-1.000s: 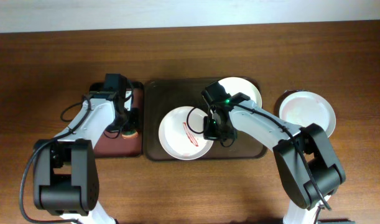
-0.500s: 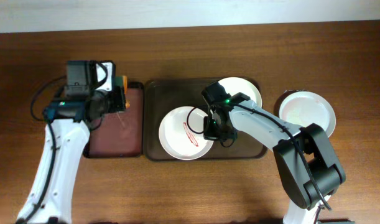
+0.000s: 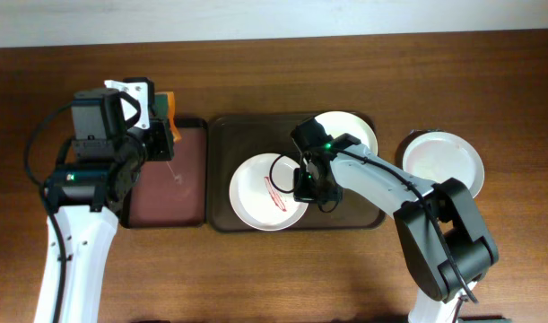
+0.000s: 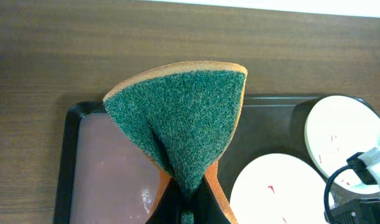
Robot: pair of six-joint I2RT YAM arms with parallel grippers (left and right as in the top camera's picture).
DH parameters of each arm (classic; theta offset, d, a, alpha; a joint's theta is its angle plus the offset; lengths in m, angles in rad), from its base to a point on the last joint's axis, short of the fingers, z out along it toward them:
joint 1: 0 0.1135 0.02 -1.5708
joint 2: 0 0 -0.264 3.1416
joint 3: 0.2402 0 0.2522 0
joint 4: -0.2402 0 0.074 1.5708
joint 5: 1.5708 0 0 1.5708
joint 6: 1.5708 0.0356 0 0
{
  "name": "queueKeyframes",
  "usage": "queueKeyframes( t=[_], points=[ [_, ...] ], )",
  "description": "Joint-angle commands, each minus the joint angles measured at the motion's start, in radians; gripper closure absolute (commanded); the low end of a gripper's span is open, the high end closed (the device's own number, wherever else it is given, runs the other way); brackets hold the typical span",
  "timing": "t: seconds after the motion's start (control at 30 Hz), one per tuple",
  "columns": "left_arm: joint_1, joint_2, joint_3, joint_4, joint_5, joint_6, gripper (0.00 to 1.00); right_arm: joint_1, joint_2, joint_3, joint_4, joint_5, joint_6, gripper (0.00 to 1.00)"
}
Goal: Clean dirty plates on tray and stack at the side
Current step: 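Lift the sponge from the small tray with the left gripper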
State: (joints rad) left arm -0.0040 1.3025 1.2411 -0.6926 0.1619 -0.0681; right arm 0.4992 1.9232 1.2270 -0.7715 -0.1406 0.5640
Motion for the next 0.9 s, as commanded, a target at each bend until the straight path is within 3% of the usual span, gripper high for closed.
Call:
queueKeyframes(
  t=[0.0,0.43,0.87],
  points=[
    [0.005,-0.063,0.021,0.014,0.018,0.001,1.0,0.004,-0.006,-0.01,-0.018,0.041,-0.026,0.96],
    [0.005,-0.109,0.02,0.052,-0.001,0.002,1.0,0.004,-0.006,-0.01,-0.018,0.041,-0.026,0.96],
    [0.005,0.344,0.02,-0.099,-0.001,0.001,1.0,0.004,-0.006,-0.01,-0.018,0.04,-0.026,0.96]
  ],
)
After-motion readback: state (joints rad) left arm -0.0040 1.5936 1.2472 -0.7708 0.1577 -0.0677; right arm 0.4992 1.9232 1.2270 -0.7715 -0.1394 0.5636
